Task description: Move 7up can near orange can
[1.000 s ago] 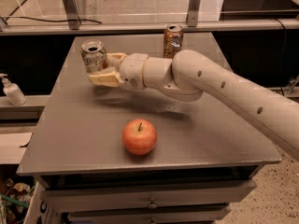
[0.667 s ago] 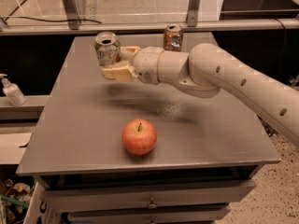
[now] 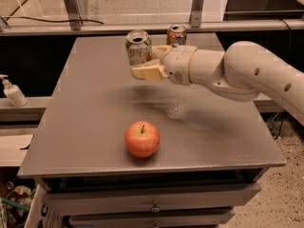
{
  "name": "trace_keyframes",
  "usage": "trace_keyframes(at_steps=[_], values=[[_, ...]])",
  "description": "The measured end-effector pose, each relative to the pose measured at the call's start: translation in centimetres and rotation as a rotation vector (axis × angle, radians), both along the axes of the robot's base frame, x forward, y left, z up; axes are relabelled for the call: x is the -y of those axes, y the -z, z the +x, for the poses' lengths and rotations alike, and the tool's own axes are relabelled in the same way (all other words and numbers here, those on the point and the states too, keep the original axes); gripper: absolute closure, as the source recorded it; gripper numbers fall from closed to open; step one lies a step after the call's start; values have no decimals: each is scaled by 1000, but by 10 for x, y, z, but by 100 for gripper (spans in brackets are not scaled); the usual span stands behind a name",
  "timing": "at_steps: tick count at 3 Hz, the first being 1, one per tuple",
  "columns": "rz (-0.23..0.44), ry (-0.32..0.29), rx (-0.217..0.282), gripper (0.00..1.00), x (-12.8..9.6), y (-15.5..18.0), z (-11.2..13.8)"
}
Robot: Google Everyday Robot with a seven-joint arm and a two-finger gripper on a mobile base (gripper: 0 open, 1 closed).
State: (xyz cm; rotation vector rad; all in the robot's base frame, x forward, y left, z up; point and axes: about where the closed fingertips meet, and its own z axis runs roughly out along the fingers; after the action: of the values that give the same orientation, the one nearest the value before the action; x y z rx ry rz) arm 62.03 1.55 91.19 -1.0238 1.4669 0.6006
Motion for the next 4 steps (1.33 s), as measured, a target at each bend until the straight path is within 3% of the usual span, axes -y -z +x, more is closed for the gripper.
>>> trace_keyframes(at_steps=[4], values=[[-29, 228, -95, 100, 116, 32, -21]])
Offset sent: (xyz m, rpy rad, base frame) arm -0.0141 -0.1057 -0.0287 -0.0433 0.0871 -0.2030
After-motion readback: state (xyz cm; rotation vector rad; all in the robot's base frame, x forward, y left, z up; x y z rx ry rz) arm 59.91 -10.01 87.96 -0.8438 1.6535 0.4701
